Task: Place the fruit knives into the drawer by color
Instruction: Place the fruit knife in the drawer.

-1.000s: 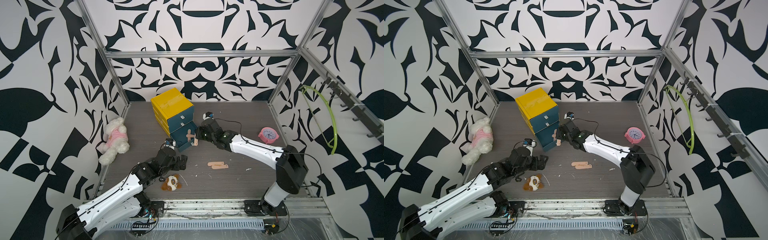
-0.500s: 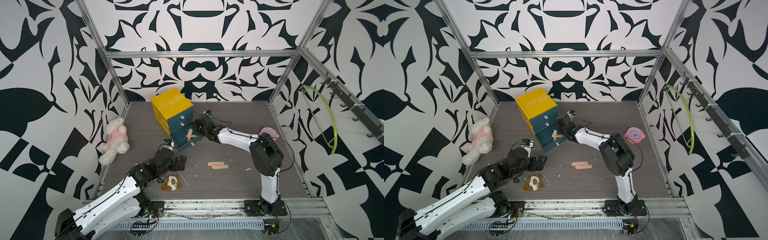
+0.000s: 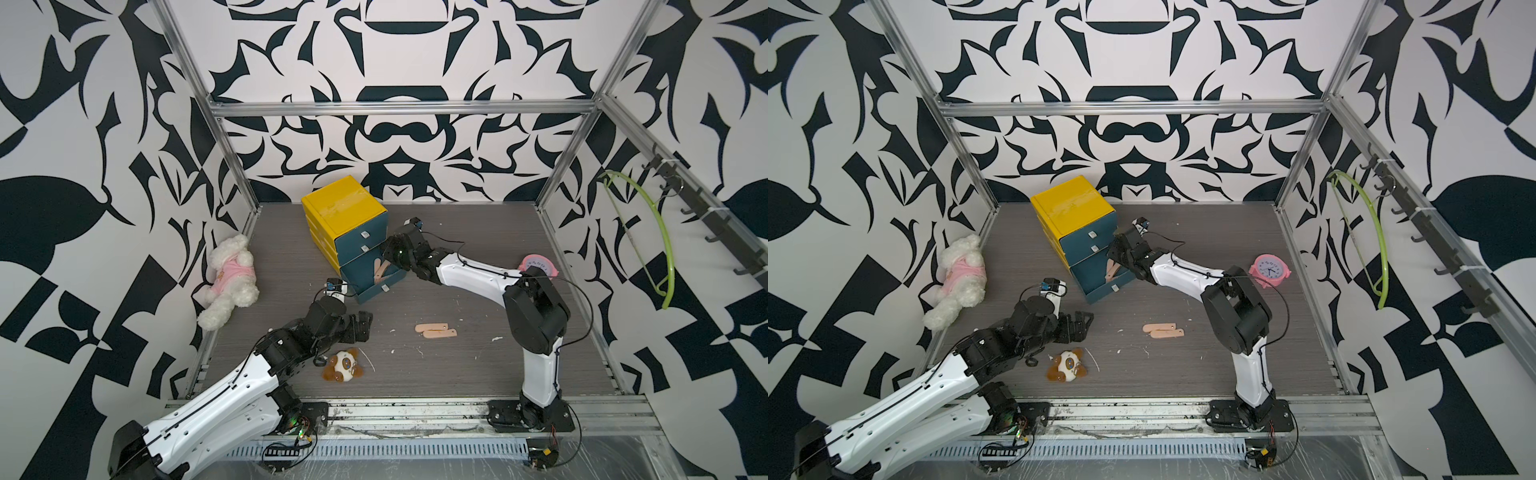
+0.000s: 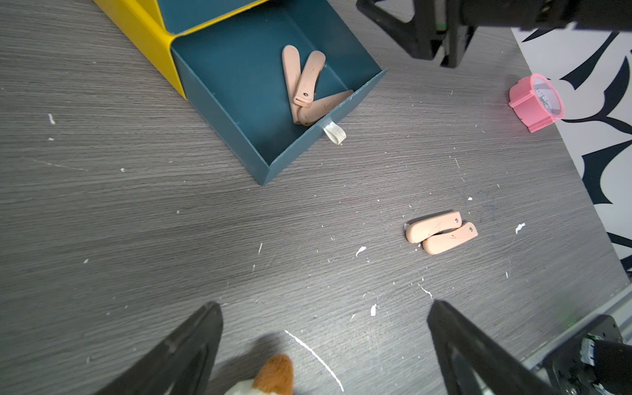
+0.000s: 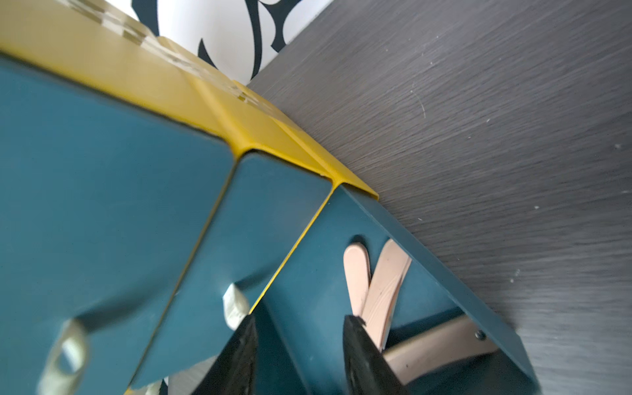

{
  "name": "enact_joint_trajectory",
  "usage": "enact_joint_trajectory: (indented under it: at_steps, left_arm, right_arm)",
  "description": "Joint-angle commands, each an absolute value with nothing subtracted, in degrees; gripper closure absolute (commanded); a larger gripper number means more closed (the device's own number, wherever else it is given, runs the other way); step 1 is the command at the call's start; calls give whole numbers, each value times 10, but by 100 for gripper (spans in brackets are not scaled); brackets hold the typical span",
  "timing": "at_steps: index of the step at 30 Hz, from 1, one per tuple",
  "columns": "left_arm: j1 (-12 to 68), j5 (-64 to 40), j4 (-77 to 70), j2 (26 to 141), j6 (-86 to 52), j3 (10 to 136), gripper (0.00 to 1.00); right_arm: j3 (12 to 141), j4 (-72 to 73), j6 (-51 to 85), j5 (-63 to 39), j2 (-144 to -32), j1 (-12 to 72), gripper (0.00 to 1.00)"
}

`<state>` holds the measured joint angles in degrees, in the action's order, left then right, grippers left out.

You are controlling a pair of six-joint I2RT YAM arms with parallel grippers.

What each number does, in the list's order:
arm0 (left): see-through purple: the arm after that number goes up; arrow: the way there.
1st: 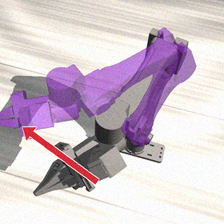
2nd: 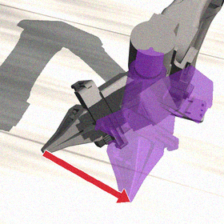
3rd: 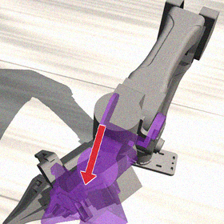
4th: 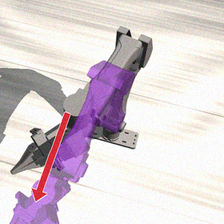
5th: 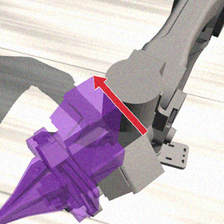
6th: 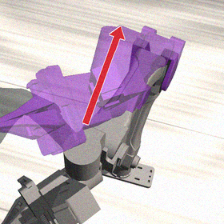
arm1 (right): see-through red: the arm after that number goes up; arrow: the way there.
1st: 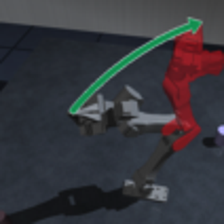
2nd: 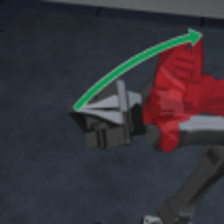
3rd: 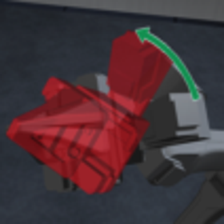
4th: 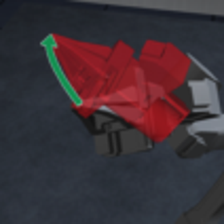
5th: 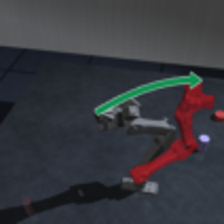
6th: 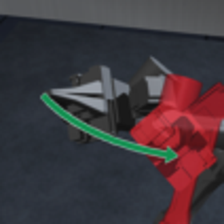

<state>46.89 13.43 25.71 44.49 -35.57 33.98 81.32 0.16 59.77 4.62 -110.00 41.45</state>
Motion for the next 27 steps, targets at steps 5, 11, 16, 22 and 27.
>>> enact_joint_trajectory:
  at_steps: [5, 11, 16, 22, 27]
  left_arm:
    - [468, 90, 256, 477, -325, 388, 1]
    - [470, 10, 212, 561, -297, 418, 2]
    - [519, -21, 180, 674, -276, 461, 4]
    - [581, -68, 168, 840, -253, 540, 12]
    - [606, -92, 164, 938, -246, 586, 18]
  right_arm:
    - [718, -44, 535, 46, -947, 417, 56]
    - [618, -150, 494, 84, -824, 370, 57]
    - [517, -191, 489, 75, -717, 276, 58]
    - [467, -228, 476, 83, -621, 221, 58]
    - [447, -243, 470, 69, -579, 189, 57]
